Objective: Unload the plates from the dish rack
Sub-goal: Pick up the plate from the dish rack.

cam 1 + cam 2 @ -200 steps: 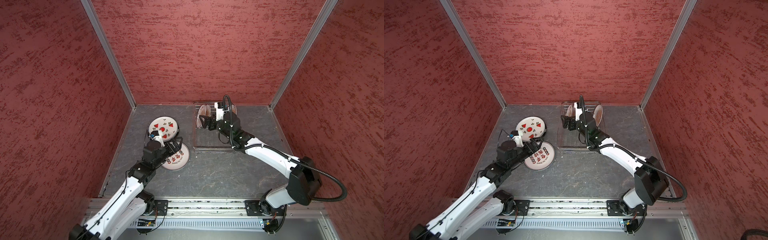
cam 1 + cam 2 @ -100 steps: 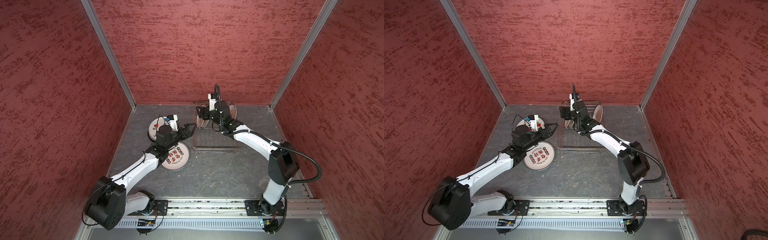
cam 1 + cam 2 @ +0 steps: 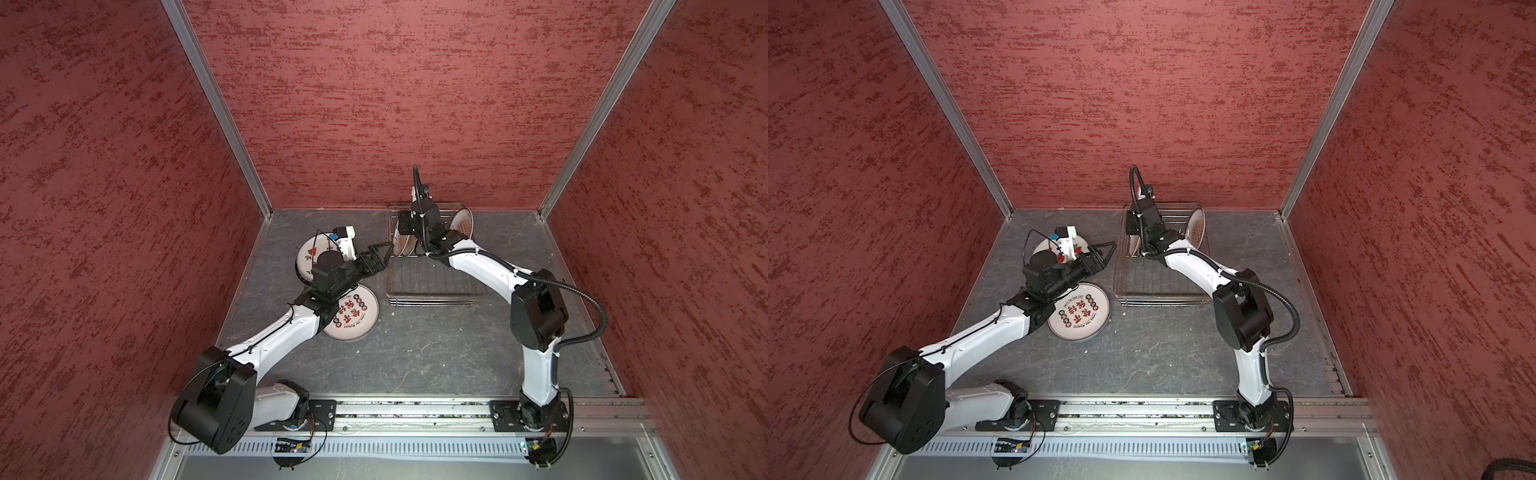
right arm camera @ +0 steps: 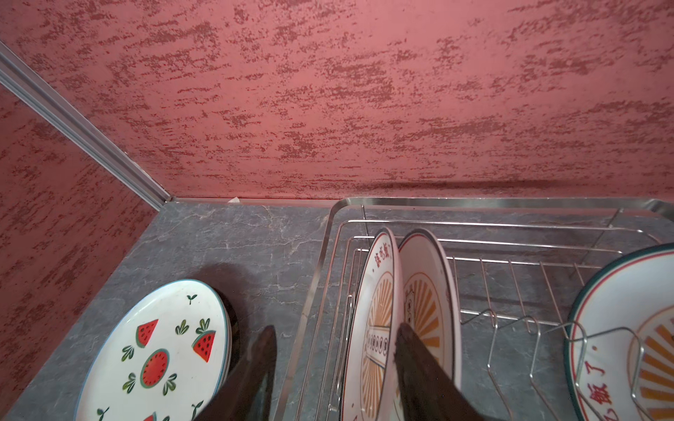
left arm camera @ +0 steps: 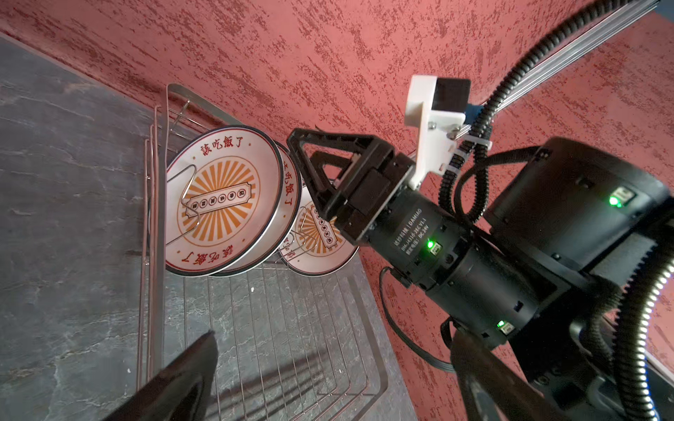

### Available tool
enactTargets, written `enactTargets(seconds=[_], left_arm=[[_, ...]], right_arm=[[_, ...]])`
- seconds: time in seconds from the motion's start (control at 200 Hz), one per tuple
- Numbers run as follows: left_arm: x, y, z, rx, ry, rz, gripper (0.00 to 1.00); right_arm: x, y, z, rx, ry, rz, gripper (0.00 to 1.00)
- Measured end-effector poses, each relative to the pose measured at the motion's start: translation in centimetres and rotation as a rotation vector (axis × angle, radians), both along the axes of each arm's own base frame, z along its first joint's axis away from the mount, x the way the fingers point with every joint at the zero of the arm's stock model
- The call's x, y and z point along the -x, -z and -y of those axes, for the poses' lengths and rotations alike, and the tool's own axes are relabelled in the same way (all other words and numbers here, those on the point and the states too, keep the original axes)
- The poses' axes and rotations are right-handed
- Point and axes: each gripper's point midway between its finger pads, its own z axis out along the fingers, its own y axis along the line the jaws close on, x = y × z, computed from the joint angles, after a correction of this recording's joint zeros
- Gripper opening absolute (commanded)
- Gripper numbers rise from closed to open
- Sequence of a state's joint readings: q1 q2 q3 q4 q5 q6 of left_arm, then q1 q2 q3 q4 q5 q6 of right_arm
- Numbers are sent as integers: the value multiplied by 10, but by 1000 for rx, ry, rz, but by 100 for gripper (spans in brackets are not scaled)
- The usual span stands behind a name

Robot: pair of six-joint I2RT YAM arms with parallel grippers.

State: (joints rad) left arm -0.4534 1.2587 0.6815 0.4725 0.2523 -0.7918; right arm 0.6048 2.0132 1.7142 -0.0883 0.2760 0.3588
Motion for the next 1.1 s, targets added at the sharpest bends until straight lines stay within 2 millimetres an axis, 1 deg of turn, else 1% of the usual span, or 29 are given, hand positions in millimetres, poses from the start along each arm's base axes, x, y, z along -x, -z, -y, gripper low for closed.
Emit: enactTargets(seconds=[0.04,0.07,0.18,0.361,0.441,0.536,0.631,0.717,0.792,0.882,1.097], left_arm=[[2,1,2,-1,10,-3,99],[2,2,4,0,16,-4,99],[-3,4,0,7,8,-6,99],[-4,16,-7,16,-12,-34,100],[-3,21,-7,17,-14,-45,99],[-3,22,-8,21,-20,-51,99],[-3,26,-7,-3,-44,-58,99],[2,31,2,-43,-42,-66,100],[6,32,7,-54,-31,-67,99],[6,30,5,-53,-40,-64,99],[7,21,1,-41,-50,-44,99]], right_arm=[[-3,1,0,7,7,-5,37],[-6,1,-1,7,15,-6,34],[-16,5,-2,13,46,-12,33],[-26,25,7,65,123,-43,32],[-28,35,12,97,154,-60,29],[-31,41,13,117,170,-71,27],[-33,46,15,134,187,-77,26],[-33,51,18,153,202,-88,25],[-32,54,21,165,220,-93,23],[-32,56,22,170,235,-96,22],[-41,55,19,148,266,-97,17]])
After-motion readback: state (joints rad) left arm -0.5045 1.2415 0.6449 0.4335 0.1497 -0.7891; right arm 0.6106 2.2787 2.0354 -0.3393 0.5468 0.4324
